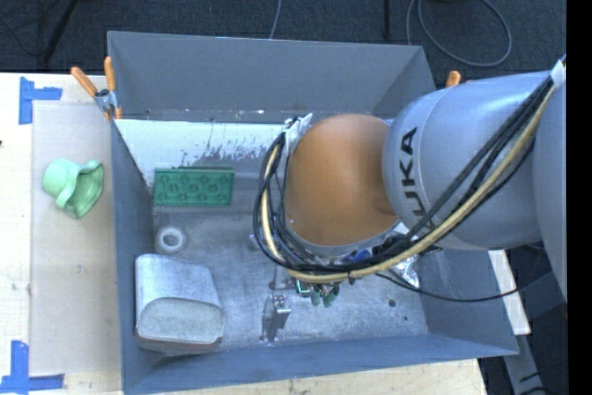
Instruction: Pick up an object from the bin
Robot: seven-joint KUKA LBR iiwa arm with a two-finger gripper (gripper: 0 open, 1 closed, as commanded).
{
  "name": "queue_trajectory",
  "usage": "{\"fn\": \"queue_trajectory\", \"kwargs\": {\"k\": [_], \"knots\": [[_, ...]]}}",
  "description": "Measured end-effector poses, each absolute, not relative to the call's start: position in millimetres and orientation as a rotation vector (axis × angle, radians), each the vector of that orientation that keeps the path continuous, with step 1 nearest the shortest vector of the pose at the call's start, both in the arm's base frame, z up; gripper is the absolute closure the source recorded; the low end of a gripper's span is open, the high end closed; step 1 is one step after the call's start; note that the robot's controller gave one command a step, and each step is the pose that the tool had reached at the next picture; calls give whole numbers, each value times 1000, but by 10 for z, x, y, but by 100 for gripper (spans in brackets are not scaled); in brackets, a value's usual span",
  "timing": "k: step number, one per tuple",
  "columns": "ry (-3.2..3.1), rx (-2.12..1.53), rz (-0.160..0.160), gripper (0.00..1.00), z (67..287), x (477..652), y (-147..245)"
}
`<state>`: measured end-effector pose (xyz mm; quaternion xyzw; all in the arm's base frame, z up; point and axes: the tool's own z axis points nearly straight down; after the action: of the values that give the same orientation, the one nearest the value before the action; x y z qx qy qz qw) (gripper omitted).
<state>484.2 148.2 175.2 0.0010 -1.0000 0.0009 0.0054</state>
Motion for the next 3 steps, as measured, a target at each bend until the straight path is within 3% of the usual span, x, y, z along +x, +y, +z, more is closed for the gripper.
{"fn": "queue_trajectory", "kwargs": {"k": [1,2,3], "knots": [[-3134,68,6,0,1231,5041,417],[-3134,275,-1,0,708,5705,8],[-3138,270,-2,100,763,5719,15]]}}
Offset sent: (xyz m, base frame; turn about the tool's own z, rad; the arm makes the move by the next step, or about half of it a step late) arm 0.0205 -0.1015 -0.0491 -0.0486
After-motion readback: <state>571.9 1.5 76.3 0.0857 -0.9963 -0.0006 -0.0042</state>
